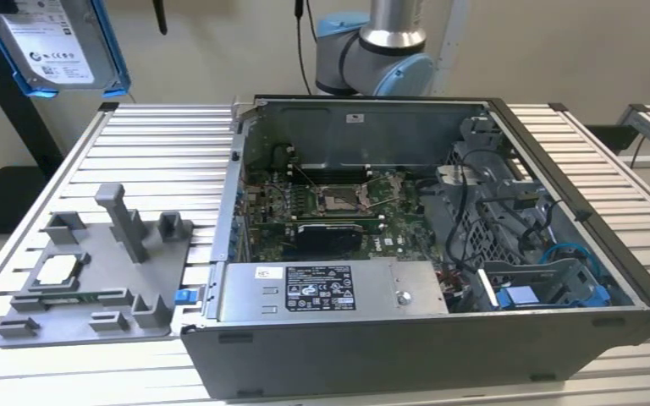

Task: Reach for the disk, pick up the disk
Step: 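Pick up the disk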

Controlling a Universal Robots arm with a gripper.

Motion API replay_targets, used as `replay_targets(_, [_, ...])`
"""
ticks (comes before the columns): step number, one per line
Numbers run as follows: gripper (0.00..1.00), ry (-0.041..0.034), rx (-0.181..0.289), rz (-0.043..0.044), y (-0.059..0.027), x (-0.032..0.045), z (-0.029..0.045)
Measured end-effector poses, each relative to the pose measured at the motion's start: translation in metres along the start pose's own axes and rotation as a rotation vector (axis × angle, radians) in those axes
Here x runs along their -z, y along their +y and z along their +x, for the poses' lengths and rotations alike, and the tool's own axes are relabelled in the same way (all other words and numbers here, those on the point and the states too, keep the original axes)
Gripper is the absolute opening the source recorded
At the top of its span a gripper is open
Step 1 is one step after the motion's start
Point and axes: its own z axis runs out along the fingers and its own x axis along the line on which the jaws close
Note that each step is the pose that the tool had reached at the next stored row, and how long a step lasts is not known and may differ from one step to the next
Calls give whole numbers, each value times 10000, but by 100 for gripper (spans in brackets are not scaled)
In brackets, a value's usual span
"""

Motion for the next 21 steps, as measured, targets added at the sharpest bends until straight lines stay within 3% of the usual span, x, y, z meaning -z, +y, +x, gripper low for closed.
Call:
replay_targets(12, [0,0,0,0,-319,5,3])
replay_targets(14, [0,0,-1,0,-453,7,4])
replay_targets(15, [0,0,0,0,-633,10,5])
replay_targets(21, [0,0,0,0,-842,14,7])
